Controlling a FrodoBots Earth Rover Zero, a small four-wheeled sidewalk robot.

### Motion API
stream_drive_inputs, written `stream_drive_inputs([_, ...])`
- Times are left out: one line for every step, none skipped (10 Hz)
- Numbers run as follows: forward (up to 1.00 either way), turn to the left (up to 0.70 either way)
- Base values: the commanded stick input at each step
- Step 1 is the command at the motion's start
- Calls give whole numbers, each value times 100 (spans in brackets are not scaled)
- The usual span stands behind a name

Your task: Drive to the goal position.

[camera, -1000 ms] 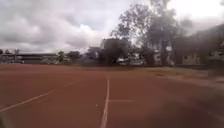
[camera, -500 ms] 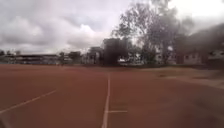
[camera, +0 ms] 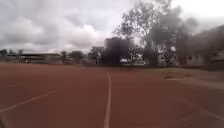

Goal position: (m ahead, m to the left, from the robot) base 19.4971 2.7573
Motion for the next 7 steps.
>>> stream_drive_inputs([85,0])
stream_drive_inputs([85,0])
stream_drive_inputs([85,0])
stream_drive_inputs([85,0])
stream_drive_inputs([85,0])
stream_drive_inputs([85,0])
stream_drive_inputs([85,0])
